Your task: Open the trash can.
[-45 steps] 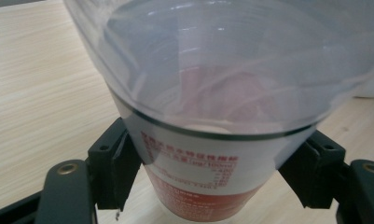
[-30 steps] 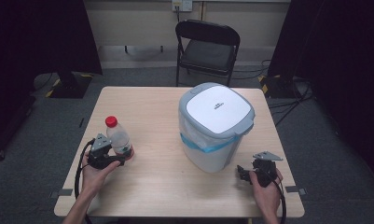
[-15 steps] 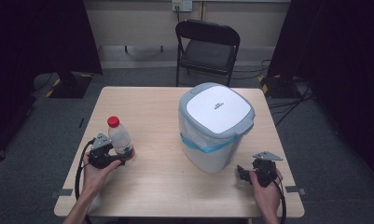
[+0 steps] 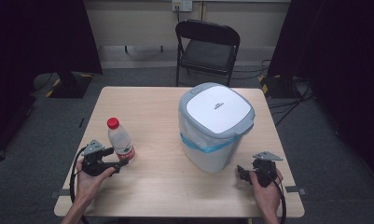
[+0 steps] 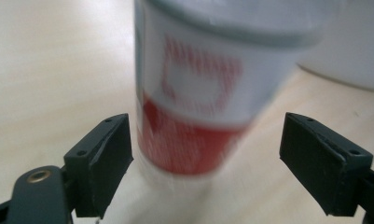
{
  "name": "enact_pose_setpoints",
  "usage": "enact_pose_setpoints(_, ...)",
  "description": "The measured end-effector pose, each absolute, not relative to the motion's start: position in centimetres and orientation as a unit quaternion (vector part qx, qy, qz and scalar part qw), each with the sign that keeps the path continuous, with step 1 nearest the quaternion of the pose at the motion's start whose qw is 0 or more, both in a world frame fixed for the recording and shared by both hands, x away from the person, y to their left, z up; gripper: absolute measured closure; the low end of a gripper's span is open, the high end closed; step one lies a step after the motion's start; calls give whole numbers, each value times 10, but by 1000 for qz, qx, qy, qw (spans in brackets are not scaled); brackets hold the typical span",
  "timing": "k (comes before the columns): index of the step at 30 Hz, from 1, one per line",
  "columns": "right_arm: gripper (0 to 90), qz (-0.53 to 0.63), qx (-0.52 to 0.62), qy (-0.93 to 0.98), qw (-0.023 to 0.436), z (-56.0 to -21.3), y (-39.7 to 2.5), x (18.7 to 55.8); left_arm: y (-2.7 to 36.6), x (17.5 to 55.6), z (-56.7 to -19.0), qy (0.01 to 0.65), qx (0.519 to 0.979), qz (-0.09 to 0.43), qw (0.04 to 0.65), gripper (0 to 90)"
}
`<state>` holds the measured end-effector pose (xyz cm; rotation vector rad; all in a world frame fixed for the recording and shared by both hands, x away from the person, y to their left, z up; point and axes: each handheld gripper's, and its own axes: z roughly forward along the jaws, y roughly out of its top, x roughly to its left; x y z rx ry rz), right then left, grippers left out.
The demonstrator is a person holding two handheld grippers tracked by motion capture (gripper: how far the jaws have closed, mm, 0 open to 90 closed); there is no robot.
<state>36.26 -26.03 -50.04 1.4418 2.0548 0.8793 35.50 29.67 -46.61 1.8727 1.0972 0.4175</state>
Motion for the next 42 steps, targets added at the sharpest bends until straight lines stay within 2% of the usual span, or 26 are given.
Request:
enact_pose_setpoints(3, 104, 320, 528, 749, 239, -500, -260, 362, 297, 345, -469, 442, 763, 157, 444, 197)
enact_pose_setpoints(8, 108, 321, 524, 751, 240, -500, -260, 361, 292, 335, -463, 437, 761, 152, 455, 333)
enact_pose_setpoints(13, 149, 327, 518, 757, 229, -498, -259, 359, 273, 329, -457, 404, 775, 143, 464, 394)
enact_pose_setpoints(17, 161, 340, 502, 769, 202, -494, -254, 359, 252, 328, -453, 373, 792, 133, 465, 394)
enact_pose_setpoints(21, 169, 347, 500, 769, 195, -490, -249, 362, 227, 334, -449, 353, 802, 118, 466, 406)
enact_pose_setpoints(27, 176, 364, 486, 773, 184, -480, -241, 366, 192, 350, -442, 332, 813, 127, 461, 406)
enact_pose_setpoints(33, 168, 365, 473, 774, 210, -468, -234, 370, 160, 376, -450, 343, 809, 101, 466, 383)
enact_pose_setpoints(36, 167, 360, 474, 777, 206, -466, -234, 372, 153, 384, -452, 345, 807, 107, 467, 382)
enact_pose_setpoints(37, 193, 347, 491, 769, 216, -466, -238, 376, 149, 389, -455, 349, 805, 113, 466, 382)
enact_pose_setpoints(38, 171, 344, 497, 766, 222, -467, -240, 378, 146, 392, -457, 355, 805, 120, 460, 375)
enact_pose_setpoints(40, 159, 355, 505, 764, 189, -468, -246, 386, 144, 400, -459, 356, 810, 125, 449, 351)
enact_pose_setpoints(42, 137, 362, 509, 759, 182, -471, -249, 392, 142, 406, -459, 358, 805, 131, 454, 347)
